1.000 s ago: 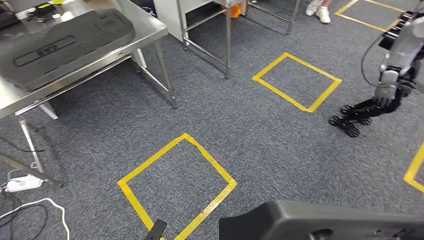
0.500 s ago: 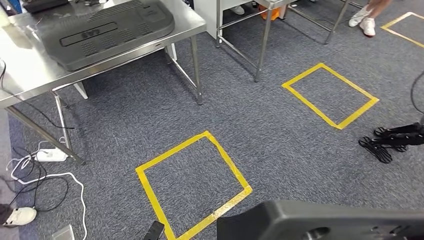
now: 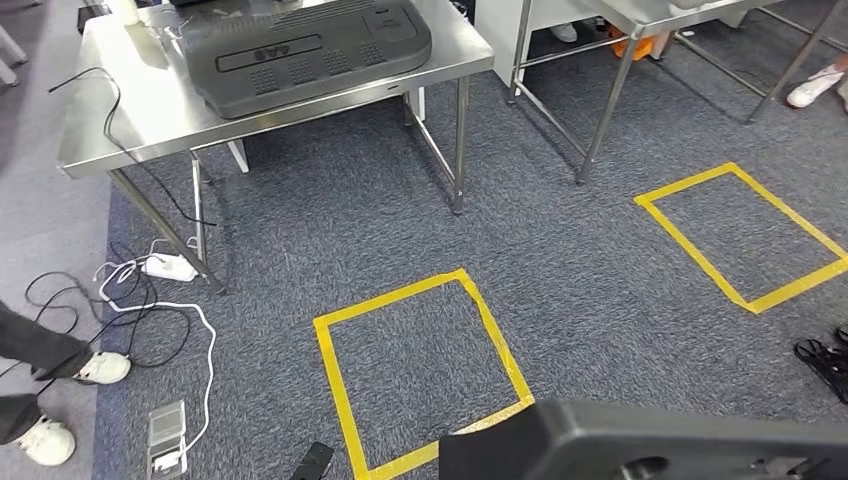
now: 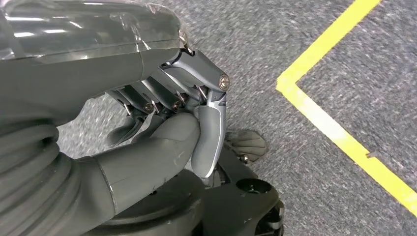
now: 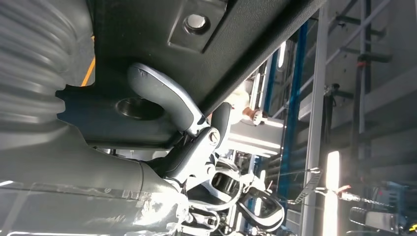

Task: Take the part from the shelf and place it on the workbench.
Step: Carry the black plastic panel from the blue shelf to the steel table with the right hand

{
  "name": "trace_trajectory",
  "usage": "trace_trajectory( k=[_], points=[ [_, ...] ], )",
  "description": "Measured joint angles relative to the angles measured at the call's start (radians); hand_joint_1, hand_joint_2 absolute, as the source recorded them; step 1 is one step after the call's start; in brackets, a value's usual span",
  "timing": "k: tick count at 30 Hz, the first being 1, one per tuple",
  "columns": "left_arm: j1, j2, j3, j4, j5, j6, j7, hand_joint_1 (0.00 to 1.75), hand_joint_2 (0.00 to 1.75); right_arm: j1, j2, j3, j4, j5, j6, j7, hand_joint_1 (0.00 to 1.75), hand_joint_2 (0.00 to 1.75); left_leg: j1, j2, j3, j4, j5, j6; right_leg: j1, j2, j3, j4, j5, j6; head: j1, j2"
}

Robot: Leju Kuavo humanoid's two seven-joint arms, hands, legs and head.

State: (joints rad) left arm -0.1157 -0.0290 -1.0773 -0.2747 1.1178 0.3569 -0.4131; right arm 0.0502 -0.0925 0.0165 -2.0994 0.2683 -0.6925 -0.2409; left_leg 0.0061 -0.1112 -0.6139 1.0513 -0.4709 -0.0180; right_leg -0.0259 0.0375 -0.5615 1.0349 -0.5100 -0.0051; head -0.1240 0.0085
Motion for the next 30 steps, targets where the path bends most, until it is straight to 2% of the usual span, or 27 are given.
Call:
trace_trajectory(
  k=[1,3,4,5,6,7,8,10,11,12,14,15,16,18,19,20,21,22,23,24,25,26,27,29,30],
  points=[
    [-0.001,0.000,0.000,0.000,0.000,0.000,0.000,1.75,1.75,0.000,0.000,0.000,0.000,0.001,0.000,0.000,1.75,1.75,-0.002,0.027,-0.013,0.030,-0.017,-0.005,-0.001,-0.014,0.004,-0.004,0.001,-0.006,-0.004,0.000],
    [-0.005,0.000,0.000,0.000,-0.002,0.000,0.000,1.75,1.75,0.001,0.000,0.000,-0.001,0.003,0.000,0.002,1.75,1.75,-0.001,0.084,-0.068,0.146,-0.075,-0.015,0.002,-0.042,0.009,-0.006,-0.002,-0.014,-0.012,0.000],
    [-0.006,0.000,0.000,0.000,-0.003,0.000,0.000,1.75,1.75,0.001,0.000,0.000,-0.001,0.004,0.000,0.002,1.75,1.75,0.002,0.095,-0.100,0.211,-0.099,-0.019,0.004,-0.057,0.010,-0.006,-0.005,-0.016,-0.013,0.000],
    [-0.006,0.000,0.000,0.000,-0.004,-0.001,0.000,1.75,1.75,0.002,0.000,0.000,-0.001,0.005,0.000,0.003,1.75,1.75,0.004,0.099,-0.123,0.255,-0.110,-0.021,0.005,-0.071,0.013,-0.006,-0.007,-0.017,-0.013,0.000],
    [-0.005,0.000,0.000,0.000,-0.005,-0.001,0.000,1.75,1.75,0.002,0.000,0.000,-0.001,0.006,0.000,0.003,1.75,1.75,0.006,0.102,-0.128,0.264,-0.104,-0.021,0.005,-0.084,0.015,-0.006,-0.010,-0.017,-0.014,0.000],
    [-0.005,0.000,0.000,0.000,-0.006,-0.001,0.000,1.75,1.75,0.002,0.000,0.000,-0.001,0.006,0.000,0.003,1.75,1.75,0.006,0.105,-0.113,0.233,-0.079,-0.020,0.005,-0.097,0.020,-0.006,-0.014,-0.015,-0.014,0.000],
    [-0.005,0.000,0.000,0.000,-0.006,-0.001,0.000,1.75,1.75,0.002,0.000,0.000,-0.001,0.006,0.000,0.003,1.75,1.75,0.006,0.115,-0.080,0.170,-0.044,-0.017,0.005,-0.109,0.026,-0.006,-0.018,-0.013,-0.015,0.000],
    [-0.007,0.000,0.000,0.000,-0.006,-0.002,0.000,1.75,1.75,0.001,0.000,0.000,-0.001,0.007,0.000,0.004,1.75,1.75,-0.002,0.156,-0.016,0.042,0.003,-0.005,0.007,-0.131,0.038,-0.006,-0.028,-0.004,-0.016,0.000],
    [-0.008,0.000,0.000,0.000,-0.006,-0.002,0.000,1.75,1.75,0.000,0.000,0.000,-0.001,0.008,0.000,0.005,1.75,1.75,-0.007,0.169,0.000,0.006,0.011,0.002,0.008,-0.140,0.042,-0.007,-0.031,0.002,-0.016,0.000],
    [-0.009,0.000,0.000,0.000,-0.006,-0.002,0.000,1.75,1.75,0.000,0.000,0.000,-0.001,0.008,0.000,0.006,1.75,1.75,-0.012,0.174,0.003,-0.007,0.009,0.008,0.010,-0.149,0.045,-0.009,-0.034,0.007,-0.016,0.000],
    [-0.008,0.000,0.000,0.000,-0.005,-0.003,0.000,1.75,1.75,-0.002,0.000,0.000,-0.001,0.011,0.000,0.008,1.75,1.75,-0.013,0.150,0.002,-0.015,0.012,0.019,0.009,-0.162,0.053,-0.014,-0.039,0.018,-0.016,0.000],
    [-0.006,0.000,0.000,0.000,-0.005,-0.003,0.000,1.75,1.75,-0.004,0.000,0.000,-0.001,0.012,0.000,0.009,1.75,1.75,-0.011,0.139,0.007,-0.023,0.015,0.025,0.007,-0.149,0.055,-0.008,-0.047,0.023,-0.014,0.000],
    [-0.006,0.000,0.000,0.000,-0.005,-0.003,0.000,1.75,1.75,-0.005,0.000,0.001,-0.001,0.014,0.000,0.010,1.75,1.75,-0.009,0.129,0.012,-0.031,0.017,0.032,0.005,-0.125,0.047,0.014,-0.064,0.027,-0.012,0.000],
    [-0.009,0.000,0.000,0.000,-0.004,-0.004,0.000,1.75,1.75,-0.005,-0.001,0.002,-0.001,0.016,0.000,0.010,1.75,1.75,-0.007,0.108,0.018,-0.039,0.020,0.041,0.003,-0.065,-0.004,0.119,-0.117,0.029,-0.007,0.000],
    [-0.010,0.000,0.000,0.000,-0.004,-0.004,0.000,1.75,1.75,-0.004,-0.001,0.002,-0.001,0.017,0.000,0.011,1.75,1.75,-0.008,0.096,0.018,-0.039,0.020,0.044,0.004,-0.050,-0.042,0.186,-0.141,0.029,-0.005,0.000],
    [-0.011,0.000,0.000,0.000,-0.002,-0.004,0.000,1.75,1.75,-0.003,-0.001,0.002,-0.001,0.016,0.000,0.011,1.75,1.75,-0.008,0.083,0.018,-0.038,0.019,0.045,0.004,-0.044,-0.074,0.236,-0.152,0.030,-0.004,0.000],
    [-0.011,0.000,0.000,0.000,-0.001,-0.004,0.000,1.75,1.75,-0.002,-0.001,0.002,-0.001,0.016,0.000,0.012,1.75,1.75,-0.009,0.069,0.019,-0.037,0.018,0.045,0.004,-0.042,-0.093,0.256,-0.143,0.030,-0.004,0.000],
    [-0.011,0.000,0.000,0.000,0.000,-0.004,0.000,1.75,1.75,-0.003,-0.001,0.003,-0.001,0.016,0.000,0.012,1.75,1.75,-0.009,0.054,0.020,-0.035,0.017,0.045,0.003,-0.040,-0.093,0.237,-0.114,0.030,-0.004,0.000],
    [-0.010,0.000,0.000,0.000,0.002,-0.004,0.000,1.75,1.75,-0.003,-0.001,0.003,-0.001,0.016,0.000,0.013,1.75,1.75,-0.008,0.039,0.022,-0.032,0.014,0.043,0.001,-0.033,-0.077,0.186,-0.072,0.029,-0.004,0.000],
    [-0.010,0.000,0.000,0.000,0.002,-0.004,0.000,1.75,1.75,-0.005,-0.001,0.003,-0.001,0.016,0.000,0.013,1.75,1.75,-0.007,0.025,0.021,-0.028,0.011,0.040,-0.002,-0.013,-0.054,0.123,-0.035,0.029,-0.003,0.000],
    [-0.011,0.000,0.000,0.000,0.002,-0.004,0.000,1.75,1.75,-0.005,-0.001,0.003,-0.001,0.016,0.000,0.013,1.75,1.75,-0.007,0.011,0.018,-0.020,0.008,0.035,-0.005,0.010,-0.033,0.066,-0.010,0.028,-0.001,0.000],
    [-0.012,0.000,0.000,0.000,0.002,-0.004,-0.001,1.75,1.75,-0.005,-0.001,0.004,-0.001,0.016,0.000,0.014,1.75,1.75,-0.005,-0.001,0.014,-0.014,0.006,0.030,-0.006,0.028,-0.020,0.031,0.001,0.027,0.000,0.000],
    [-0.011,0.000,0.000,0.000,0.003,-0.004,-0.002,1.75,1.75,-0.006,-0.001,0.004,-0.001,0.016,0.000,0.015,1.75,1.75,-0.004,-0.012,0.009,-0.011,0.005,0.024,-0.005,0.039,-0.015,0.016,0.000,0.024,0.000,0.000],
    [-0.008,0.000,0.000,0.000,0.003,-0.003,-0.003,1.75,1.75,-0.008,-0.001,0.004,-0.001,0.016,0.000,0.016,1.75,1.75,0.000,-0.028,0.004,-0.011,0.007,0.011,0.000,0.023,-0.012,0.011,0.000,0.013,-0.001,0.000],
    [-0.006,0.000,0.000,0.000,0.003,-0.002,-0.004,1.75,1.75,-0.010,-0.001,0.005,-0.001,0.017,0.000,0.016,1.75,1.75,-0.001,-0.016,0.002,-0.005,0.002,0.005,0.000,0.012,-0.009,0.007,0.001,0.006,-0.002,0.000]
  ],
)
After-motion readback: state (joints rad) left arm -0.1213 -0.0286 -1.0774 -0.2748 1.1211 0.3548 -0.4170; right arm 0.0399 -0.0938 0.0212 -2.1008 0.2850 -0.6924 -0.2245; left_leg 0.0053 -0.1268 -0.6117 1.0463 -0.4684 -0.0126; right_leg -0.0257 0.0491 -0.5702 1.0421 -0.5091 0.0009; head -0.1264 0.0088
